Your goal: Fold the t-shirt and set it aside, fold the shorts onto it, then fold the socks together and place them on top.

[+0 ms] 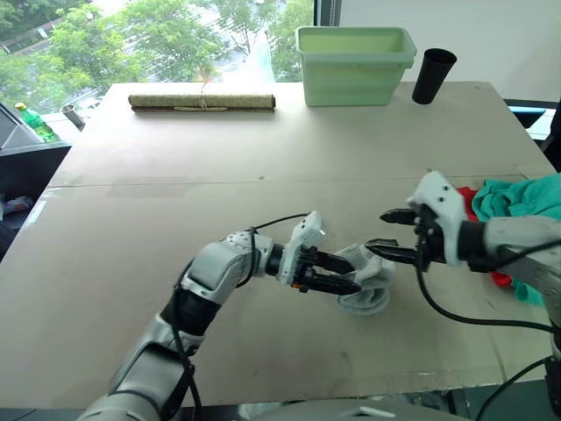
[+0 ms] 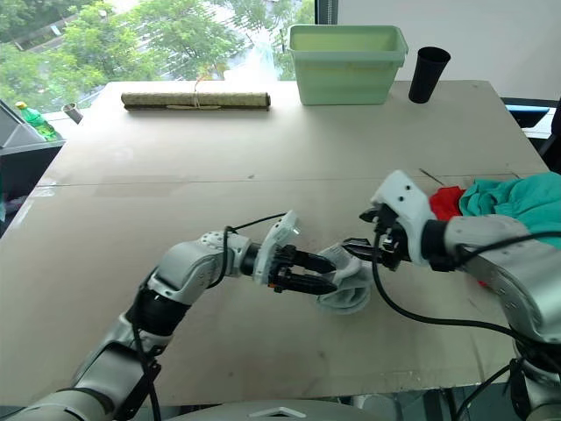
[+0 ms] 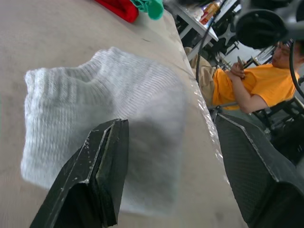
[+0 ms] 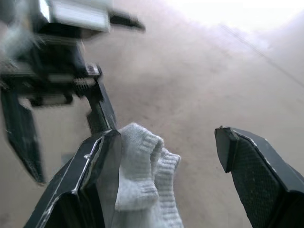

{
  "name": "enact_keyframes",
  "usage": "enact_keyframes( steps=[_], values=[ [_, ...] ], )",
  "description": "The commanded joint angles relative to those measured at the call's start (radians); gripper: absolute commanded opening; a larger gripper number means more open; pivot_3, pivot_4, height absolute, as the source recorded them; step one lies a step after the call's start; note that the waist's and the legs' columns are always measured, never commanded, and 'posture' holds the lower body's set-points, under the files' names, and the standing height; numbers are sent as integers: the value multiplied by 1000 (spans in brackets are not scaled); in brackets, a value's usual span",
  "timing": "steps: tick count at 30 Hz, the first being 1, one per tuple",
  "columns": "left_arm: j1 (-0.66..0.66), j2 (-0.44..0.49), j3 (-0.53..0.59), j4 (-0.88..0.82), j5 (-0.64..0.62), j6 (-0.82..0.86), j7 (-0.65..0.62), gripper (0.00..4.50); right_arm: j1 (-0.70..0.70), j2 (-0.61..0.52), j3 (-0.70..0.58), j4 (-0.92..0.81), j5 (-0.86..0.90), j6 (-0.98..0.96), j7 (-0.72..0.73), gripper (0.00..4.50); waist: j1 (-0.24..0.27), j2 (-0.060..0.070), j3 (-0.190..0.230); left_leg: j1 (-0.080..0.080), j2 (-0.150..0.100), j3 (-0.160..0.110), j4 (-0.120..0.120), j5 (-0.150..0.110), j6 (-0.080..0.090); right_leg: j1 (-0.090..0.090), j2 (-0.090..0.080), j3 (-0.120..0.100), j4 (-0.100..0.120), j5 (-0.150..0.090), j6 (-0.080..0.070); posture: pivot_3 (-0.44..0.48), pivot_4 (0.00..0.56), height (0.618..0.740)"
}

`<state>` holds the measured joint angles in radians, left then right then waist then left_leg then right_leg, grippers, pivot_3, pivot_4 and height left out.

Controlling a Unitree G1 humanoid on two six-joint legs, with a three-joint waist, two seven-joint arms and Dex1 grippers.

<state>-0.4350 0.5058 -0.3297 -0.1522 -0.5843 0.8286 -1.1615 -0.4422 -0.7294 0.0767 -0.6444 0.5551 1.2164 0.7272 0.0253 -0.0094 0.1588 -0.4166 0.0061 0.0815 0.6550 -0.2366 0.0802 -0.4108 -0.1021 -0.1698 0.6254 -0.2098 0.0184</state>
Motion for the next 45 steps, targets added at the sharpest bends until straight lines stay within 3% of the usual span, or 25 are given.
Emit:
enact_keyframes(
  steps=[1, 5, 11, 14, 18, 23, 25, 28, 31, 34, 36, 41, 43, 45],
  values=[
    [77, 100, 91, -151, -31, -10, -1, 3111, -39, -11, 97, 83, -38, -86, 34, 3376, -5, 0, 0, 0, 0, 0, 0, 0, 0, 0, 0, 0, 0, 0, 0, 0, 150, 727],
    [207, 222, 176, -299, -6, -68, 24, 3245, -5, -107, 243, 139, -124, -194, 113, 4425, -9, 2, 2, 0, 0, 0, 0, 0, 0, 0, 0, 0, 0, 0, 0, 0, 150, 727],
    [343, 265, 299, -417, -20, -79, 117, 3245, 81, -169, 337, 144, -181, -279, 165, 4425, -3, 2, 2, 1, 0, 0, 0, -3, -5, 0, -1, 0, -1, 0, 0, 0, 150, 727],
    [408, 267, 383, -478, -81, -41, 165, 3245, 103, -129, 344, 136, -154, -261, 162, 4425, -5, 1, 2, 2, 0, 0, 0, -3, -5, 0, -1, 0, -1, 0, 0, 0, 150, 727],
    [464, 286, 414, -522, -86, -59, 181, 3245, 109, -93, 421, 161, -238, -371, 165, 4425, -8, 0, 1, 2, 0, 0, -1, -3, -5, 0, -1, 0, -1, 0, 0, 0, 150, 727],
    [442, 285, 371, -538, -78, -101, 175, 3245, 187, -74, 328, 147, -219, -361, 130, 2151, -8, -2, 0, 2, 0, 0, -1, -3, -5, 0, -1, 0, -1, -1, 0, 0, 150, 727],
    [403, 269, 329, -514, -49, -137, 175, 3245, 239, -76, 267, 106, -189, -344, 117, 1134, -6, -1, -1, 2, 0, 0, -1, -3, -5, 0, -1, 0, -1, -1, 0, 0, 150, 727],
    [330, 212, 250, -452, -4, -196, 182, 3245, 348, -36, 114, 21, -96, -293, 67, 38, 10, -1, -1, 2, 0, 0, -1, -3, -5, 0, -1, 0, -1, -1, -1, 0, 150, 727],
    [254, 145, 211, -393, -3, -228, 184, 3245, 468, 79, -114, -62, 49, -241, -24, 38, 25, -2, -1, 1, 0, -1, -1, -4, -3, 0, -1, -1, -1, 0, 0, 0, 150, 727],
    [170, 64, 187, -330, -17, -243, 185, 3245, 558, 251, -462, -111, 279, -195, -201, 38, 39, 0, 1, 0, 0, 0, 0, -3, -5, 0, -1, -1, -1, 0, 0, 0, 150, 727],
    [123, 19, 175, -301, -30, -242, 178, 3245, 567, 292, -690, -98, 461, -196, -371, 38, 40, 1, 1, 0, 0, 0, 0, -3, -5, 1, -1, -1, -1, 0, 1, 0, 150, 727],
    [62, -45, 158, -262, -30, -257, 174, 3245, 568, 194, -930, -21, 715, -210, -622, 38, 34, 3, 2, 2, -1, 2, 0, -6, 0, 2, -1, 1, 0, 0, 1, 0, 150, 727],
    [24, -80, 154, -240, -31, -262, 177, 3245, 531, 121, -985, 77, 742, -218, -704, 38, 30, 3, 2, 2, 0, 2, 0, -6, 0, 2, 0, 1, 1, 0, 1, 0, 150, 727],
    [-24, -121, 147, -216, -21, -278, 191, 3245, 392, 15, -972, 276, 681, -193, -809, 38, 20, 4, 2, 2, 0, 3, 0, -3, 4, 2, 1, 1, 1, 0, 1, 0, 150, 727]
  ],
)
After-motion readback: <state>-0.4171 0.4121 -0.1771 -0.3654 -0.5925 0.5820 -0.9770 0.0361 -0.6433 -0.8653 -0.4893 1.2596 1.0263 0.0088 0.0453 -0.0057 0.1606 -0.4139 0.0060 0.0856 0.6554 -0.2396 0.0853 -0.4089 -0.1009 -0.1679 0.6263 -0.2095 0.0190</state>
